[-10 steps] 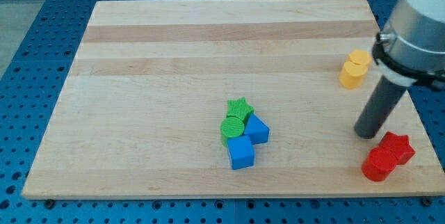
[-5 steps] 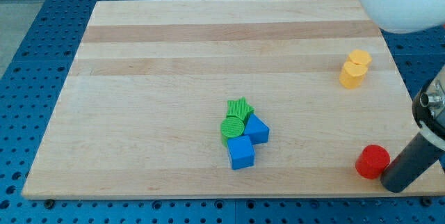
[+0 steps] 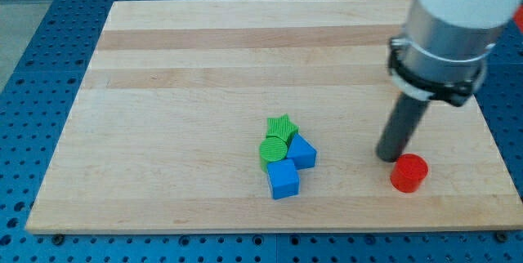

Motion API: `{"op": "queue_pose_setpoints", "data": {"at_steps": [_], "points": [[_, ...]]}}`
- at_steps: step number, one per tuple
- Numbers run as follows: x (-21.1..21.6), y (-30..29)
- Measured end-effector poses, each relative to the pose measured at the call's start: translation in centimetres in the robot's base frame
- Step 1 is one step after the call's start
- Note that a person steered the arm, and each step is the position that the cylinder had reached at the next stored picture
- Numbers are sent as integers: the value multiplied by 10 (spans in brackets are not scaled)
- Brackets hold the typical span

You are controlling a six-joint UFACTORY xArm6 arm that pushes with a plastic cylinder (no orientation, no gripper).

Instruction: Move the red circle to the right of the blue triangle

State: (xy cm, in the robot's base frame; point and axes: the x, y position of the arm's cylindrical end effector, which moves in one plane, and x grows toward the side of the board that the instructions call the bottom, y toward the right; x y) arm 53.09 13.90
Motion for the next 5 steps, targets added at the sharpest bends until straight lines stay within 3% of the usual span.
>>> {"op": "queue_pose_setpoints", "data": {"at_steps": [1,3,4,5], "points": [[-10,5],[-68,115],[-47,145],[-14,125]]}}
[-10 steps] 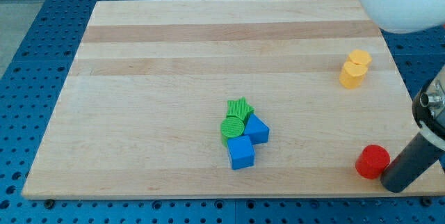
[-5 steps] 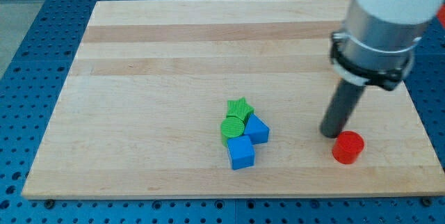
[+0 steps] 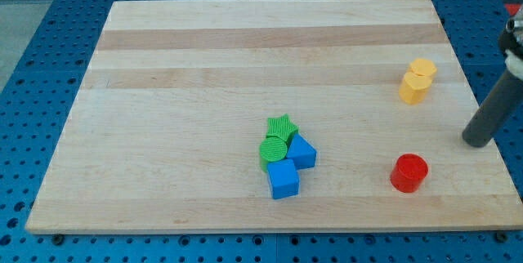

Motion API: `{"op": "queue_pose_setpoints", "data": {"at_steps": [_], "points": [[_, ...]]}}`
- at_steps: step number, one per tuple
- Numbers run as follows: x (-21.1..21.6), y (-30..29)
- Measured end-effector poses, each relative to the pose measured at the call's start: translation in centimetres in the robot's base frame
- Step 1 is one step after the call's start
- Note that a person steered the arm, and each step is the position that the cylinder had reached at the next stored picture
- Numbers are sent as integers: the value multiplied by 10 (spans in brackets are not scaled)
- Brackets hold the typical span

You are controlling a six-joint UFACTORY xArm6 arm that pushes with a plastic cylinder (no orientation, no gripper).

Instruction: Move the red circle to the right of the blue triangle

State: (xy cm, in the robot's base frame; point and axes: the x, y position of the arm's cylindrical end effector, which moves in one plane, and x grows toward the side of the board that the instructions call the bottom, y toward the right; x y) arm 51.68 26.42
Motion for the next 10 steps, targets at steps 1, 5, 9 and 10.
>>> {"op": "queue_pose_setpoints", "data": {"at_steps": [1,5,9,10], "points": [[1,-1],[70,-48],[53,-115],[53,-132]]}}
